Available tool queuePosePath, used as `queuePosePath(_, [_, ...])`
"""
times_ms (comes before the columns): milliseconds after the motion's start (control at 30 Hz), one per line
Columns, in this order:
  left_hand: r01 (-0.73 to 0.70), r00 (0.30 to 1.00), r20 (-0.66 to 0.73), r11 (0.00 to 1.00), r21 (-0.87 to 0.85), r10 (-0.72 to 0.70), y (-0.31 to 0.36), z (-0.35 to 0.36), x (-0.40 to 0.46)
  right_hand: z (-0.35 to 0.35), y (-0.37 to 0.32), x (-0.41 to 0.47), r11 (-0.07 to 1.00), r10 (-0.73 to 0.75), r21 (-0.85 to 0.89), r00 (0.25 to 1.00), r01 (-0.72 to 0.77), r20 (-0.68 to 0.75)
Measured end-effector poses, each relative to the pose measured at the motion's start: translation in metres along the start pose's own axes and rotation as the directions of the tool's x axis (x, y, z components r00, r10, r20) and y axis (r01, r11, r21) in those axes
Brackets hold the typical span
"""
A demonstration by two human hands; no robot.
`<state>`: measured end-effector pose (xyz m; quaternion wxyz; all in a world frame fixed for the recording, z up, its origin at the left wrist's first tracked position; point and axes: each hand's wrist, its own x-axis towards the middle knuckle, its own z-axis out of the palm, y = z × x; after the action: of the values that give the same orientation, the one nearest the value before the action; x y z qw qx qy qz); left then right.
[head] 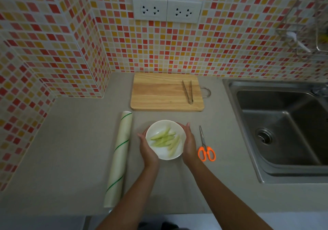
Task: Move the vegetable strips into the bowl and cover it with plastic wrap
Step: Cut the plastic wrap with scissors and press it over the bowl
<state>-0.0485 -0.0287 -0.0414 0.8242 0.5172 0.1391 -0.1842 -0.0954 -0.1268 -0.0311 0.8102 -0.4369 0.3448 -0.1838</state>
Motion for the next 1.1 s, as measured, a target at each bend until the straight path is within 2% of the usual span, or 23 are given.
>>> queuePosePath(100, [-0.007, 0.998, 0.054, 1.000, 0.022, 0.006, -0.002, -0.002, 0.007, 0.001, 0.002, 0.002, 1.000, -0.009, 0.012, 1.000, 0.010, -0.016])
queuePosePath(300, [0.010, 0.994, 0.108, 0.975, 0.223, -0.035, 0.002, -0.011, 0.020, -0.006, -0.001, 0.002, 1.000, -0.020, -0.009, 0.997, 0.021, 0.077])
queuePosePath(367, [0.010, 0.988, 0.145, 0.966, 0.258, -0.049, 0.006, -0.013, 0.025, -0.007, -0.002, 0.003, 0.999, -0.039, -0.016, 0.997, 0.040, 0.060])
queuePosePath(500, [0.040, 0.989, 0.132, 0.985, 0.169, -0.063, 0.014, -0.015, 0.030, -0.010, 0.004, -0.002, 0.990, -0.105, 0.081, 0.982, 0.119, -0.158])
queuePosePath(600, [0.095, 0.973, 0.198, 0.988, 0.124, -0.119, 0.017, -0.008, 0.031, -0.005, 0.012, -0.008, 0.977, -0.101, 0.169, 0.983, 0.126, -0.153])
queuePosePath(700, [0.143, 0.956, 0.235, 0.978, 0.151, -0.176, 0.019, -0.002, 0.028, 0.007, 0.016, -0.009, 0.977, -0.096, 0.174, 0.980, 0.126, -0.173])
queuePosePath(833, [0.097, 0.964, 0.234, 0.985, 0.141, -0.129, 0.017, -0.004, 0.023, 0.010, 0.022, -0.002, 0.978, -0.161, 0.084, 0.944, 0.192, -0.287])
queuePosePath(967, [0.069, 0.964, 0.245, 0.989, 0.134, -0.100, 0.015, -0.005, 0.023, 0.011, 0.024, 0.001, 0.982, -0.143, 0.076, 0.943, 0.173, -0.299])
queuePosePath(1100, [0.051, 0.954, 0.282, 0.982, 0.183, -0.103, 0.016, -0.009, 0.025, 0.009, 0.019, 0.002, 0.991, -0.107, 0.053, 0.961, 0.125, -0.254])
